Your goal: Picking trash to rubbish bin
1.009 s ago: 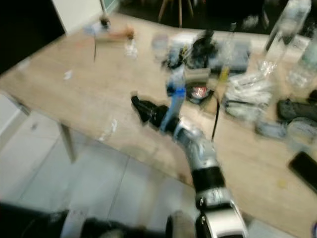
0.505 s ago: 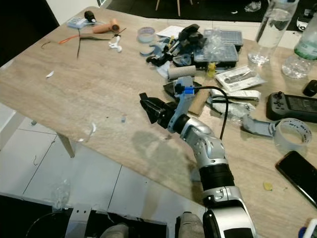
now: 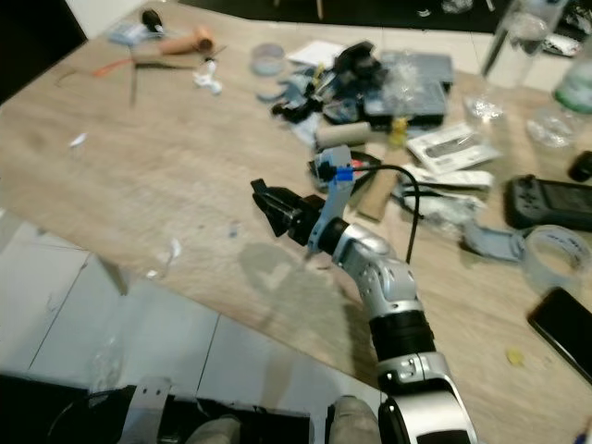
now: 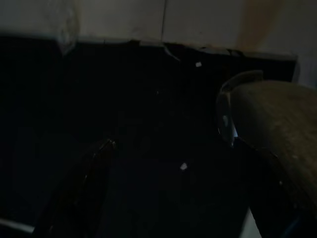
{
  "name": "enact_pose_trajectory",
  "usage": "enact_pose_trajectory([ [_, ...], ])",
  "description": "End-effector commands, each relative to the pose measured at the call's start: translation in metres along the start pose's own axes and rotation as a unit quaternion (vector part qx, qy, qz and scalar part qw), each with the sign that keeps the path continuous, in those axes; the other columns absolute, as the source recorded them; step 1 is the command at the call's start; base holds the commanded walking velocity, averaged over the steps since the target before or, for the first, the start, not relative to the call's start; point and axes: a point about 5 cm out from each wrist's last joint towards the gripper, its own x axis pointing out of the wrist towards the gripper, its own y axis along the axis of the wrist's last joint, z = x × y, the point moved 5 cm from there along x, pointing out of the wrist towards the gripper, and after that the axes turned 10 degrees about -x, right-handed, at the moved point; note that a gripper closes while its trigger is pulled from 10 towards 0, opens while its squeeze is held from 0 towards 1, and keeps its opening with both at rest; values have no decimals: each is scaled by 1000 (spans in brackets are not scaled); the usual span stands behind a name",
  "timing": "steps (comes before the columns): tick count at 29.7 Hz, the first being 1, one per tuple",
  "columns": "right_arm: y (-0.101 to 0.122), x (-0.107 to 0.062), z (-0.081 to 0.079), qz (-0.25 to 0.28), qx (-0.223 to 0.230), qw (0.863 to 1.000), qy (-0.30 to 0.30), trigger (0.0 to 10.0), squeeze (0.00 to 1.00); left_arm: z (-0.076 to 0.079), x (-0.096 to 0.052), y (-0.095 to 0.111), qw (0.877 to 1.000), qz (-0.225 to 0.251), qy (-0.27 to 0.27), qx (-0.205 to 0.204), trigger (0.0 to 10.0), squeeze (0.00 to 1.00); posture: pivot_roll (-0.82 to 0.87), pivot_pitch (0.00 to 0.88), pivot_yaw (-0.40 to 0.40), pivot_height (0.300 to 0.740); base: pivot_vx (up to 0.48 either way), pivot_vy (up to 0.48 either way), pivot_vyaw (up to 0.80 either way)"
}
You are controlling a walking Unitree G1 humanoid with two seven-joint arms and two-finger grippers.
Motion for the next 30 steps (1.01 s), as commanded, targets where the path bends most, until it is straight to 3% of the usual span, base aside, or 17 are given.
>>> enact_pose_trajectory([
  [1, 0, 3, -10, 3, -7, 1000, 21, 10000, 0, 1, -4, -27, 999, -39, 0, 1, 10000, 0, -83, 95, 29, 740, 0, 0, 794],
  [25, 1, 3, -10, -5, -21, 999, 25, 10000, 0, 5, -4, -29, 999, -46, -2, 2, 10000, 0, -89, 88, 15, 740, 0, 0, 793],
  [30, 1, 4, 18, -12, -29, 998, -58, 10000, 0, 6, -4, -29, 999, -45, -2, -1, 10000, 0, -87, 87, 11, 740, 0, 0, 150],
])
